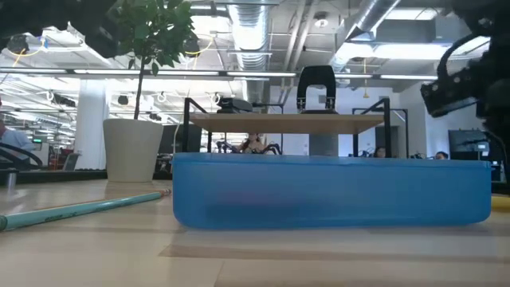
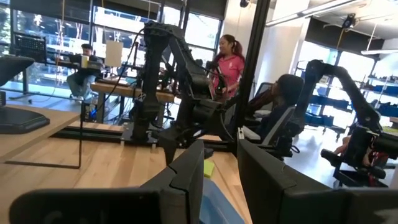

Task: Pack school essentials
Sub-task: Put the yellow pen into the blue supply box

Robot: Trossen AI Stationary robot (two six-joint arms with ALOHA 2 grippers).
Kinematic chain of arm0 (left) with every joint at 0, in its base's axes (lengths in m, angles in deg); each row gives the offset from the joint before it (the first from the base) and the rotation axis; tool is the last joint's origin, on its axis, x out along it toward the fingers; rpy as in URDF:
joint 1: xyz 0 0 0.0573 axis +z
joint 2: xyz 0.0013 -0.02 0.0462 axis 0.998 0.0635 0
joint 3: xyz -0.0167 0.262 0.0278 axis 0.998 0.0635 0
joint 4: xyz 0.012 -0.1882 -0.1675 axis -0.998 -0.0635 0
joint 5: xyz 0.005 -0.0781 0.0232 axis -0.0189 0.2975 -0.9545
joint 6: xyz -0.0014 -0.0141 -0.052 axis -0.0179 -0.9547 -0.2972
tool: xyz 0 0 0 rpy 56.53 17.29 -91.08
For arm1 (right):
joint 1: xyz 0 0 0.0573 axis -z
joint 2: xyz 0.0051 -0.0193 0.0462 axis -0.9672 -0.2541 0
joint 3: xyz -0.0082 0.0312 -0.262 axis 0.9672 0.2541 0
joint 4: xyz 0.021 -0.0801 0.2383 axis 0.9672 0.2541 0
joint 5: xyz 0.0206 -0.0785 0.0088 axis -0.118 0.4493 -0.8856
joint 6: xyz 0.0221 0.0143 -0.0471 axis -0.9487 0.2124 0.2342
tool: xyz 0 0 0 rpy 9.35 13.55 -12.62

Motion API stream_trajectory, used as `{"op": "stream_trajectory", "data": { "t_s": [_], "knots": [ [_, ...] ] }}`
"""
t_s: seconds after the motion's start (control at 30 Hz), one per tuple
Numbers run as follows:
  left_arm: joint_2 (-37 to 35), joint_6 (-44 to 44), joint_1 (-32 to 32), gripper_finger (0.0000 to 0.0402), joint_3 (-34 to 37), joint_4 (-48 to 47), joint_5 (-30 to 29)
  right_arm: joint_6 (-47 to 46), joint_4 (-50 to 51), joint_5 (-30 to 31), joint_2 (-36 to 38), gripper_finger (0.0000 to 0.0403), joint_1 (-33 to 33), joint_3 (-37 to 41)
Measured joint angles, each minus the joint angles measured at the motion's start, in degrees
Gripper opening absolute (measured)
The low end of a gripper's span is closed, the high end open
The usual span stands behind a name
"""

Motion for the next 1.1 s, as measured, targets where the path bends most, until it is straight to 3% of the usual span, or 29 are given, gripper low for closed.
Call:
{"op": "stream_trajectory", "data": {
  "t_s": [0.23, 0.67, 1.1],
  "knots": [
    [0.0, 0.0, 0.0, 0.0086, 0.0, 0.0, 0.0, 1.6, -3.0, -0.1, 0.4, 0.02, 0.1, 3.0],
    [0.0, 0.0, 0.0, 0.0086, 0.0, 0.1, -0.6, 14.7, -0.6, 1.4, 0.0, 0.0038, 6.2, 1.3],
    [0.0, -0.3, 0.0, 0.0086, 0.0, 0.1, -0.7, 28.8, 8.7, 9.3, 0.0, 0.0033, 11.8, -13.7]
  ]
}}
